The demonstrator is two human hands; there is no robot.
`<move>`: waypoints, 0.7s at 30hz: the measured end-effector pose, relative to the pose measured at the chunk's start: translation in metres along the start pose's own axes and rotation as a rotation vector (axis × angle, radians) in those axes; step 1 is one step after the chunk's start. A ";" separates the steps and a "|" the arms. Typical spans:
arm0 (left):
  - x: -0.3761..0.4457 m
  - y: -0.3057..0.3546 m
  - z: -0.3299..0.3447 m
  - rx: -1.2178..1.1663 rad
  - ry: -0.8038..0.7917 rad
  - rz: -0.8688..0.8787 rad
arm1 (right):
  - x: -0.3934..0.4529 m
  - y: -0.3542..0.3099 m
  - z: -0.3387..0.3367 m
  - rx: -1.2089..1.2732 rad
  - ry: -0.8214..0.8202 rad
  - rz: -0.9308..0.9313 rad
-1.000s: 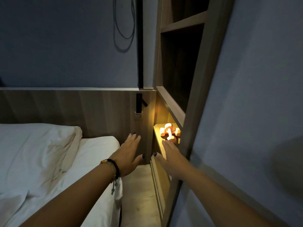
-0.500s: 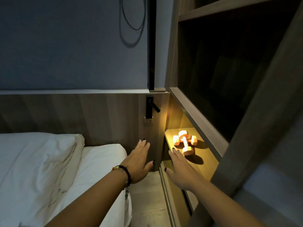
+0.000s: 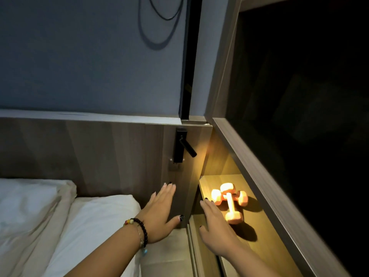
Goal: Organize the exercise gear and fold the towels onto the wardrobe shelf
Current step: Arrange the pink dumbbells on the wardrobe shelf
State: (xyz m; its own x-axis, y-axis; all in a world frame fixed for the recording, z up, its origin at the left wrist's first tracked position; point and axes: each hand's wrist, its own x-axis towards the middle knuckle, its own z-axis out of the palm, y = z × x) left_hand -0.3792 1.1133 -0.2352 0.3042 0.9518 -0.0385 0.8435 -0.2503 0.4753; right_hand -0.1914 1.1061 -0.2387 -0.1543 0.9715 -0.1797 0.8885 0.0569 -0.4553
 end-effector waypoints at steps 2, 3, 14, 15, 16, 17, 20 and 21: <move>0.021 -0.011 -0.003 -0.030 -0.003 0.014 | 0.019 0.001 -0.007 0.000 -0.012 0.003; 0.034 -0.017 -0.005 -0.048 0.005 0.020 | 0.027 0.003 -0.011 0.002 -0.011 0.005; 0.191 -0.039 0.016 -0.168 -0.179 0.226 | 0.108 0.058 -0.030 -0.008 0.123 0.146; 0.206 -0.043 0.023 -0.153 -0.199 0.257 | 0.116 0.062 -0.027 0.005 0.136 0.173; 0.221 -0.046 0.029 -0.140 -0.214 0.284 | 0.124 0.067 -0.025 0.007 0.151 0.190; 0.235 -0.049 0.036 -0.120 -0.238 0.316 | 0.131 0.072 -0.020 0.015 0.161 0.214; 0.265 -0.054 0.061 -0.090 -0.264 0.387 | 0.150 0.085 -0.007 -0.003 0.145 0.256; 0.274 -0.055 0.070 -0.079 -0.271 0.400 | 0.155 0.089 -0.003 -0.007 0.151 0.273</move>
State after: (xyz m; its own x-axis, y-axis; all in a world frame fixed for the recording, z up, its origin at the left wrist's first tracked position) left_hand -0.3111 1.3755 -0.3330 0.7106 0.7009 -0.0615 0.6039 -0.5628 0.5644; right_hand -0.1348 1.2629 -0.3043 0.1561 0.9742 -0.1628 0.8913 -0.2100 -0.4019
